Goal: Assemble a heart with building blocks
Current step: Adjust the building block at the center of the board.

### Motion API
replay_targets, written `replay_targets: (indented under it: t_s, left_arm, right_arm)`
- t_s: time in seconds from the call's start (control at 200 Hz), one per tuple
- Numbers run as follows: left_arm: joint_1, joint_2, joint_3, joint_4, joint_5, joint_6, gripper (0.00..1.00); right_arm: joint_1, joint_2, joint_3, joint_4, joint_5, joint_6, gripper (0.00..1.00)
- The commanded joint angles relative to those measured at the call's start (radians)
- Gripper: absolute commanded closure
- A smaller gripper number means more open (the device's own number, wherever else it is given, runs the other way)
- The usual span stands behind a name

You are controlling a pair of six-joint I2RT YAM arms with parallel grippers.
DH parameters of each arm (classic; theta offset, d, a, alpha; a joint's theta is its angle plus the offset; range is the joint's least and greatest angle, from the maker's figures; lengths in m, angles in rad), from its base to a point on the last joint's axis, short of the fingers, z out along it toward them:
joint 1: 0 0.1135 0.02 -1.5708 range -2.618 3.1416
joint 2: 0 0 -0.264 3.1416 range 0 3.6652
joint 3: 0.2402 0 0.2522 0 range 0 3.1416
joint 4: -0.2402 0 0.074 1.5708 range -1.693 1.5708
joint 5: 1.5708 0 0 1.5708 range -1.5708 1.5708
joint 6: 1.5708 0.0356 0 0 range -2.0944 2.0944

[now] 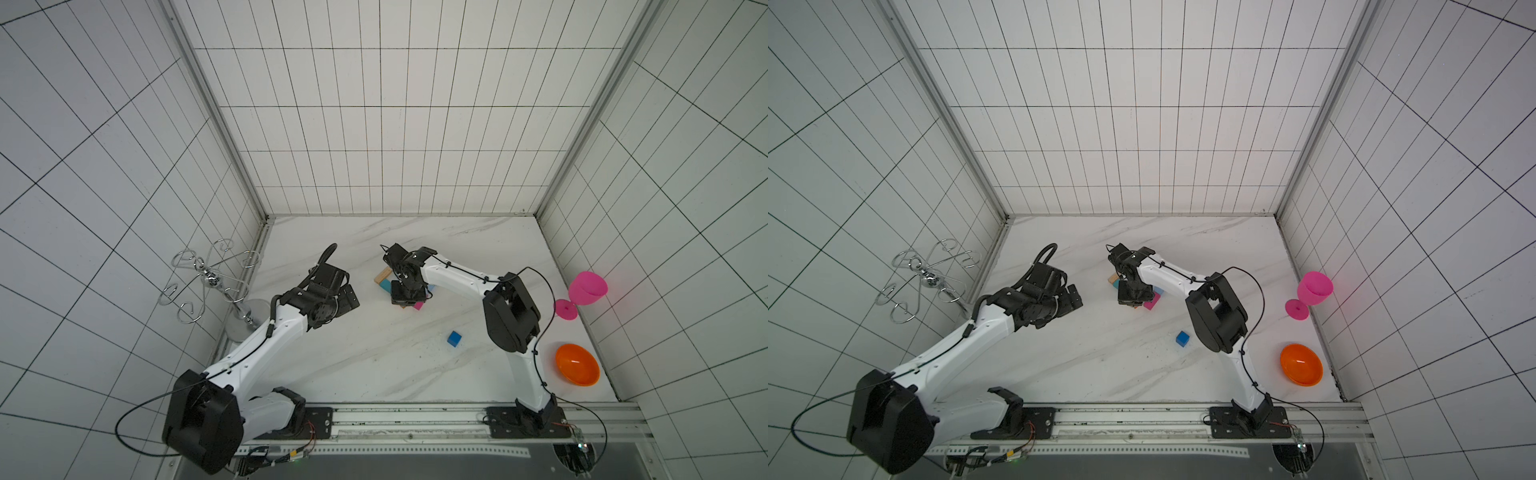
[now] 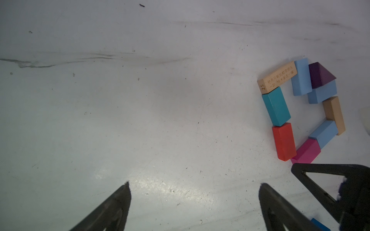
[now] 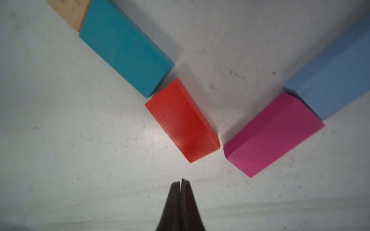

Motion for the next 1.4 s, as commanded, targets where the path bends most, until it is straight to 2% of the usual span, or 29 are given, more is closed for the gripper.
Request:
replay_targets:
  t_s: [0.0,0.21,0.745,1.394]
  left_arm:
    - [0.004,-0.024,-0.011,0.012,-0.016,-0.005,0.02]
    - [0.004,-0.025,-0.012,0.012,-0.023,-0.005,0.02]
    - [0.006,-0.005,-0.003,0.015,-0.021,0.004,0.02]
    - [0.008,0.005,-0.007,0.023,-0.011,0.005,0.02]
  right_arm:
    - [0.024,0.014,0.054,-0.056,-0.005,-0.042,1.00]
    - [0.028,0.040,0.025,-0.051,0.012,-0.042,1.00]
    - [0.020,0.132,0.147,-0.084,0.060,-0.034,1.00]
    - [-0.004,0.129,0.141,-0.097,0.081,-0.026,1.00]
